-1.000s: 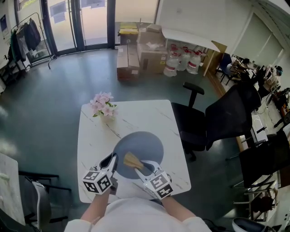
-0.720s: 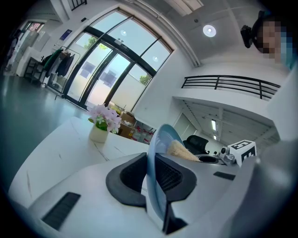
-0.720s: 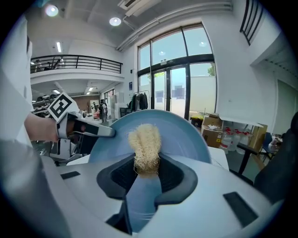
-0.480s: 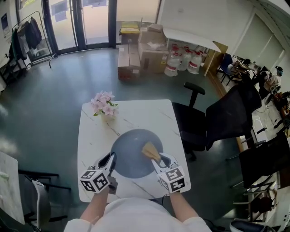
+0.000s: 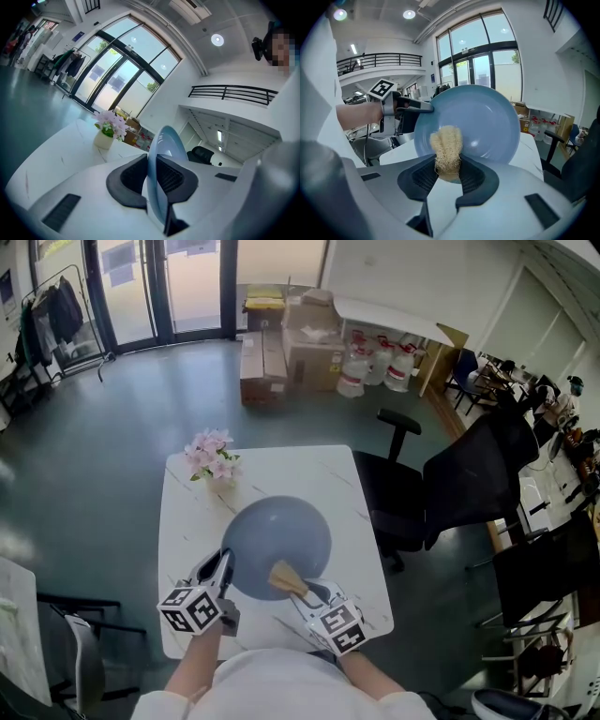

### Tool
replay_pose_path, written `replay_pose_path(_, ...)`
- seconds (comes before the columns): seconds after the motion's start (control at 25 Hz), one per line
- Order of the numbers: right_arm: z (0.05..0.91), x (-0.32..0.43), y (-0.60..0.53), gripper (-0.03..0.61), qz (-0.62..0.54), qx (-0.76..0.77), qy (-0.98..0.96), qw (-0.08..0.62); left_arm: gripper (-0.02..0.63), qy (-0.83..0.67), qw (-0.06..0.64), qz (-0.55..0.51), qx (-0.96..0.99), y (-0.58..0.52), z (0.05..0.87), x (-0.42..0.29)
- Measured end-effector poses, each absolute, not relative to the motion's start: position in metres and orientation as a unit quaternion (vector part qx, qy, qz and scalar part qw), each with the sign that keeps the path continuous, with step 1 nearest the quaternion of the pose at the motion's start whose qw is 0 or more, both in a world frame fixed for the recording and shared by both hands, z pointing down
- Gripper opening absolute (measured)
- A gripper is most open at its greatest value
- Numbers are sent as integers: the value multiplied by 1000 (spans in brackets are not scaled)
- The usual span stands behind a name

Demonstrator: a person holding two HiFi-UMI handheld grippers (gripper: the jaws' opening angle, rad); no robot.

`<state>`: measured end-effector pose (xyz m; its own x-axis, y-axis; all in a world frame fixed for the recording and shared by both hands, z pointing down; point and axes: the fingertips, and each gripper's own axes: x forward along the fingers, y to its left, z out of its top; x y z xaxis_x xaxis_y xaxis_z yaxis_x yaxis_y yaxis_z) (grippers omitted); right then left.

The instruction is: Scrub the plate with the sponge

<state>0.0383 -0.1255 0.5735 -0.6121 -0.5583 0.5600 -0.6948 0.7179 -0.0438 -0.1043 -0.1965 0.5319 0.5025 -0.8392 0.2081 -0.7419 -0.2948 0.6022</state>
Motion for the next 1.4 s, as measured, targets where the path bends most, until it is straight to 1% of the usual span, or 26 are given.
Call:
replay_pose_path(0.2, 564, 8, -124, 120, 108, 310, -907, 265, 52, -485, 315, -48, 815, -189, 533, -92)
replay_pose_path(0.36, 549, 0, -143, 120, 81, 306, -912, 260, 52, -472, 301, -21, 828, -181, 538, -79)
replay_pose_path(0.52, 528, 15, -170, 120, 59, 336, -908, 244, 51, -461, 303, -9, 834, -171, 542, -70)
replay_pose_path(0.72, 516, 65, -198, 120, 66, 404, -881, 235, 51, -459, 312, -13, 832, -168, 542, -70)
replay_pose_path(0.88, 531, 104, -197, 120, 100, 443, -857, 245, 52, -467, 322, -34, 823, -174, 540, -79)
replay_pose_path(1.04, 555, 119, -178, 120, 135, 447, -844, 264, 52, -479, 333, -55, 811, -183, 539, -88)
replay_pose_path(1.24, 590, 104, -146, 120, 179, 408, -848, 286, 52, -495, 332, -72, 800, -197, 538, -97)
replay_pose_path(1.4, 602, 80, -129, 120, 187, 372, -861, 293, 52, -506, 333, -83, 792, -206, 538, -105)
